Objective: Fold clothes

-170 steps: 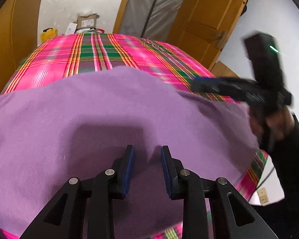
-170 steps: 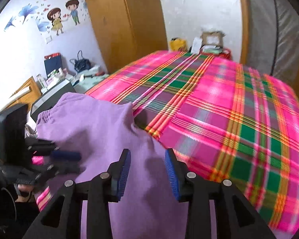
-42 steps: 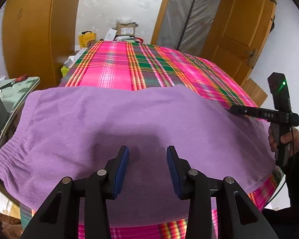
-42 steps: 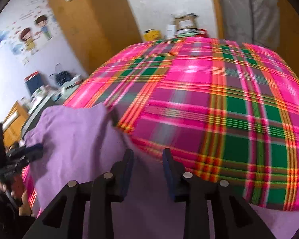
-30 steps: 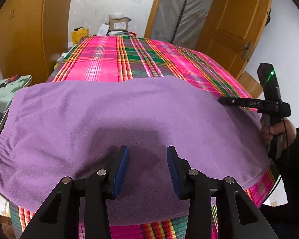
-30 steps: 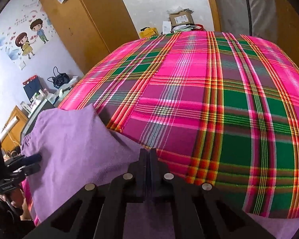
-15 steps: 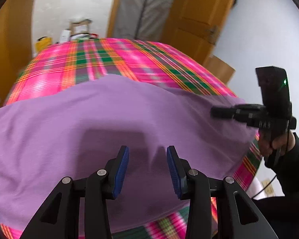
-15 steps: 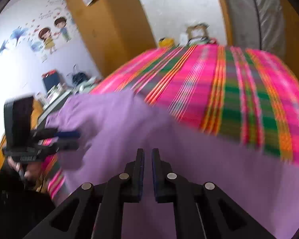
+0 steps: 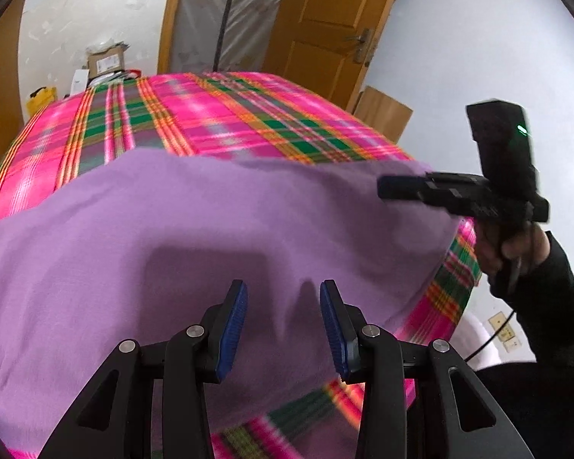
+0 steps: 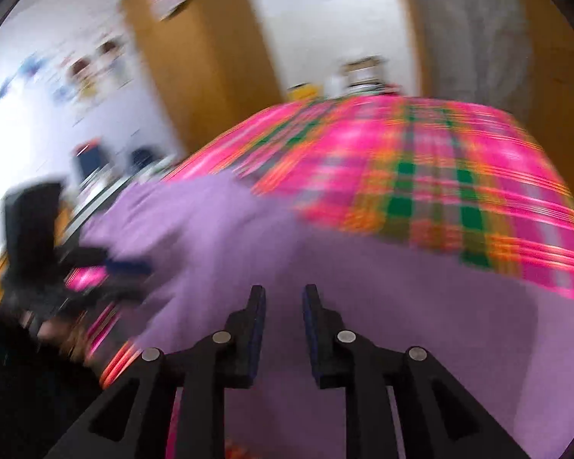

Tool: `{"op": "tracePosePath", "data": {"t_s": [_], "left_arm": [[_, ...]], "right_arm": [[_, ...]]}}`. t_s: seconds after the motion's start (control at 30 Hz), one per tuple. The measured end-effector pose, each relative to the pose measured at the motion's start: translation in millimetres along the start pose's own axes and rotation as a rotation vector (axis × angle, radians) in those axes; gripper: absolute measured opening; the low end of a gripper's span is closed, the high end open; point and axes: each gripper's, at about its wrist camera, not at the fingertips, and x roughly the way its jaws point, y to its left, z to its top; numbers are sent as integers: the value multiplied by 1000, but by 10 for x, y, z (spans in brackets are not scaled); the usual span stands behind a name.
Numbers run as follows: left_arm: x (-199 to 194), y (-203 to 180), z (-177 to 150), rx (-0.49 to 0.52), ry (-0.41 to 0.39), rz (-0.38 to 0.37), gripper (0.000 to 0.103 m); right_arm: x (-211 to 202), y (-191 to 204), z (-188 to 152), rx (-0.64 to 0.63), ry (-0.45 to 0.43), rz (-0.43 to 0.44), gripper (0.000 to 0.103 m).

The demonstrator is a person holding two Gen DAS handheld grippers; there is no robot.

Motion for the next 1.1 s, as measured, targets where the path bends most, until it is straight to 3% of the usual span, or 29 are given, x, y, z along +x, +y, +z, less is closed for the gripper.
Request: {"op": "tracePosePath", "data": {"t_s": [0.07, 0.2, 0.37, 0.57, 0.8, 1.03, 1.1], "left_arm": [[101, -25, 54, 14, 13, -6, 41], [255, -68, 48, 37, 49, -13, 41], [216, -60, -2, 36, 44, -23, 41], [197, -88, -17, 39, 49, -16, 41], [141, -103, -92, 46, 54, -28, 41], [-33, -16, -227, -1, 46, -27, 41], [-83, 19, -248, -19, 37, -19, 41]], "right_arm": [[50, -146, 89, 56, -11, -44, 22], [279, -180, 80, 76, 54, -76, 19], [88, -567, -49, 218, 23, -136, 1], [-291, -824, -277, 288, -7, -262, 2], [-494, -884, -409, 355, -32, -331, 2], [-586, -658, -442, 290, -61, -316, 6], [-596, -744, -439, 319, -79, -355, 6]]}}
